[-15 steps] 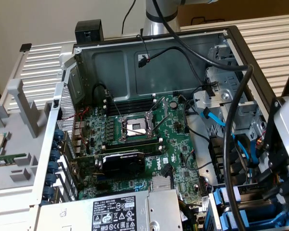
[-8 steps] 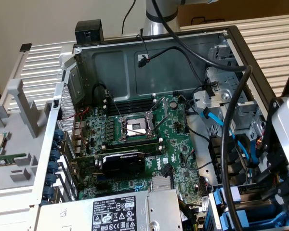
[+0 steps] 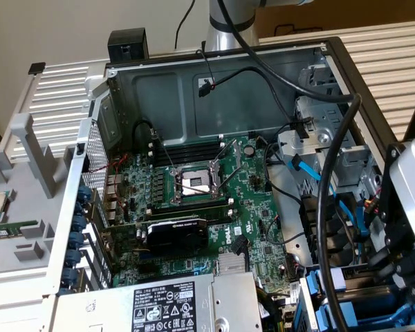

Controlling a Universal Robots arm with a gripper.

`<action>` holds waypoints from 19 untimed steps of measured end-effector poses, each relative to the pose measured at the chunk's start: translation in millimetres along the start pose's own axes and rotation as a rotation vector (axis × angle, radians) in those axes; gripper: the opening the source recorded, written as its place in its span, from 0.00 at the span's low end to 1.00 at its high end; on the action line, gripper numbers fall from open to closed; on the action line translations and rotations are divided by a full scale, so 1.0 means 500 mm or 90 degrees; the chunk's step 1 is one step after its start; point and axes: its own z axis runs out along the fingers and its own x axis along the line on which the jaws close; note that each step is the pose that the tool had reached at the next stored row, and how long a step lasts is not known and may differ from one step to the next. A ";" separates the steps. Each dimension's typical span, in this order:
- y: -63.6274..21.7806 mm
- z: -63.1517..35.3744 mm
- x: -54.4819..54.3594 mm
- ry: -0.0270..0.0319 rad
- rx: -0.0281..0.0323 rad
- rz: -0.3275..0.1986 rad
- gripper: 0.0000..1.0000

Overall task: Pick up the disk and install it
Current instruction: 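Insert the first disk wire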

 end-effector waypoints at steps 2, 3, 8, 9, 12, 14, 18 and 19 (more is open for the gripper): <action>0.000 0.000 0.000 0.0000 0.0000 0.000 0.17; 0.000 0.000 0.000 0.0001 0.0000 0.000 0.17; 0.000 0.000 0.000 0.0000 0.0000 0.000 0.17; 0.000 0.000 0.000 0.0000 0.0000 0.000 0.17; 0.000 0.000 0.000 0.0000 0.0000 0.000 0.17; 0.001 -0.002 -0.001 0.0002 0.0000 0.000 0.17; 0.003 -0.016 -0.005 0.0015 -0.0002 0.000 0.17; 0.003 -0.017 -0.005 0.0029 -0.0004 0.000 0.17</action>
